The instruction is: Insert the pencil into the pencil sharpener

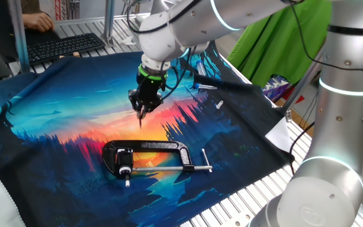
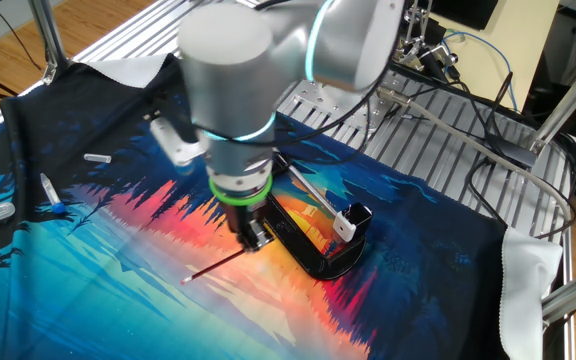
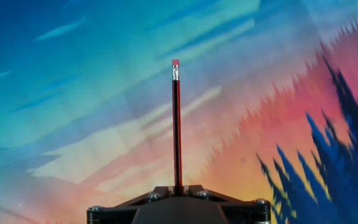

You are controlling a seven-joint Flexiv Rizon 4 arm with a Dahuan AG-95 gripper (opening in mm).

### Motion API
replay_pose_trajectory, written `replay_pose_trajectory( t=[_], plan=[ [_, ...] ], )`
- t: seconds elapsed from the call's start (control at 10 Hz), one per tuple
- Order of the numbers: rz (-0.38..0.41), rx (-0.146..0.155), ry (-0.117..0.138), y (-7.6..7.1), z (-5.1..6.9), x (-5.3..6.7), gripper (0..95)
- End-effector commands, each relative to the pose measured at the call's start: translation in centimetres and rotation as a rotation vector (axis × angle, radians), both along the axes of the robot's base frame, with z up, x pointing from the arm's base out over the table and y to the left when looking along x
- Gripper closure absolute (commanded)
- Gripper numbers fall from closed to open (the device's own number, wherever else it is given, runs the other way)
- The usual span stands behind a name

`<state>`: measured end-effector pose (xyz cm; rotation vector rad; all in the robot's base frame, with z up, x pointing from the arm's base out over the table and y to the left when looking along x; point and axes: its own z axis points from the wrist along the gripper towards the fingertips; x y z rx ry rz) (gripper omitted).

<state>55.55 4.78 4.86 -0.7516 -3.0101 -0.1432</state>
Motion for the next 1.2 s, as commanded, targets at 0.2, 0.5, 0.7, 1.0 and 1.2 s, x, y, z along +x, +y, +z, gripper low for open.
replay_pose_trajectory(
  t=[0.2, 0.5, 0.7, 1.0, 1.2],
  plan=[
    [-0.035, 0.003, 0.009, 1.6, 0.5, -1.7, 95.0],
    [-0.047, 0.004, 0.009, 2.7, 0.7, -3.1, 95.0],
    [-0.063, -0.002, 0.009, 4.0, 0.5, -4.2, 95.0],
    [-0.074, -0.001, 0.007, 5.4, 0.2, -5.0, 95.0],
    [-0.080, 0.004, 0.008, 6.1, 0.3, -5.5, 95.0]
  ],
)
